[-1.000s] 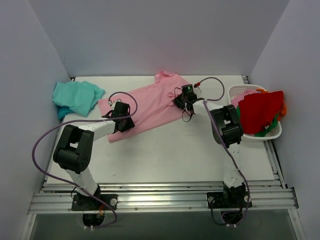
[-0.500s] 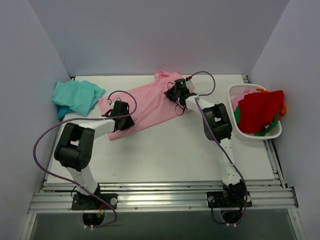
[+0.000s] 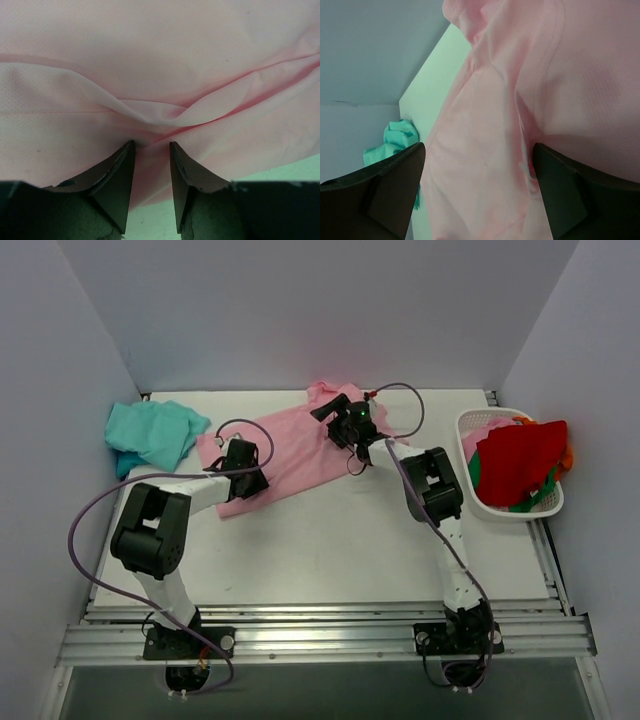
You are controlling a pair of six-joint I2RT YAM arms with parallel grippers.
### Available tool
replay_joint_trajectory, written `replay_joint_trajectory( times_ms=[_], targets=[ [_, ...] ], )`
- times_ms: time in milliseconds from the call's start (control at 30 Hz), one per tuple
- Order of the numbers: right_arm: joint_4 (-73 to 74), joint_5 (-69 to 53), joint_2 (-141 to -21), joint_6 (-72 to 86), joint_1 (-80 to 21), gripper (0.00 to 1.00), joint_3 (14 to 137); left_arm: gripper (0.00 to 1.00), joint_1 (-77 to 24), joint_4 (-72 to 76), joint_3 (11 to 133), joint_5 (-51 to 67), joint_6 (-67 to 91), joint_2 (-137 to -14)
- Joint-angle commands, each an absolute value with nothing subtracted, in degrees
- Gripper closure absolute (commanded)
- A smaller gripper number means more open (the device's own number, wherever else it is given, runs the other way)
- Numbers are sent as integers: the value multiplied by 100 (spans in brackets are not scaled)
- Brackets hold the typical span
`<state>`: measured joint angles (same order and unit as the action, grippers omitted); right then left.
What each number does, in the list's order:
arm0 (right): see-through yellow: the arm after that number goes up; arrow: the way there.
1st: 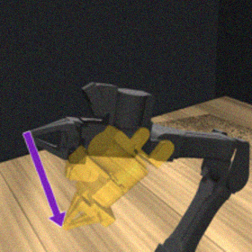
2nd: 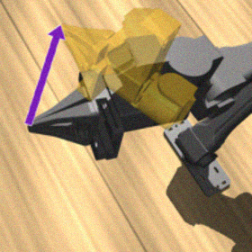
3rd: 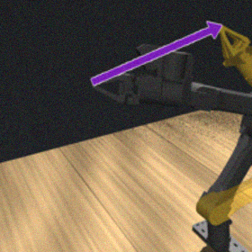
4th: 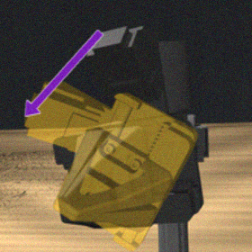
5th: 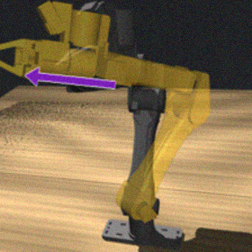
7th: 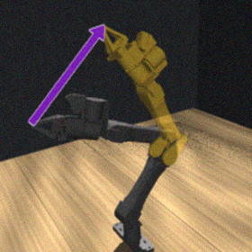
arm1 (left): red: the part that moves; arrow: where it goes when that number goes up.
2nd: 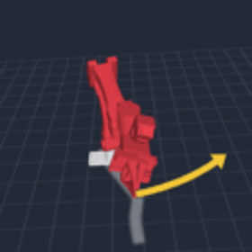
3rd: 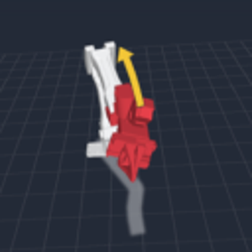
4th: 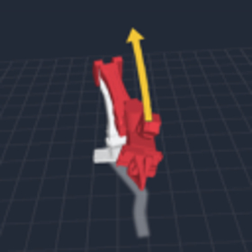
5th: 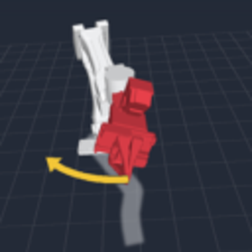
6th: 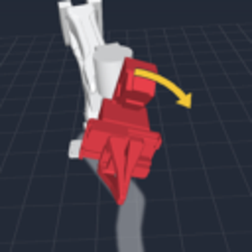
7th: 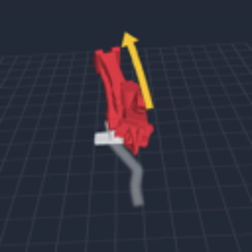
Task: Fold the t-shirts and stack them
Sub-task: Fold the flattened tshirt in 1/3 of the way
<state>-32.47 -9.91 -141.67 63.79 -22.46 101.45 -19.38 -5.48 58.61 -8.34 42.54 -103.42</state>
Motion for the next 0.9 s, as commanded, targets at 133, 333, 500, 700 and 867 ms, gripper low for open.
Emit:
replay_joint_trajectory(
  times_ms=[133,333,500,700,867],
  targets=[
    [-3920,-757,-11779,5749,-1952,16,8238,57,-1899,-782,5837,-1081,4166,-9836],
    [-3446,-229,-10373,5300,-1566,17,6894,50,-1785,-1211,5792,-1572,4139,-9317],
    [-3235,192,-9346,5388,-1020,18,5846,29,-1477,-1904,5976,-2073,4429,-9150],
    [-2400,958,-8308,5246,-923,20,4862,27,-1459,-2006,5453,-2207,4974,-8528],
    [-2303,827,-8042,5300,-914,20,4290,27,-2065,-1652,4466,-2171,5579,-7893]
  ],
)
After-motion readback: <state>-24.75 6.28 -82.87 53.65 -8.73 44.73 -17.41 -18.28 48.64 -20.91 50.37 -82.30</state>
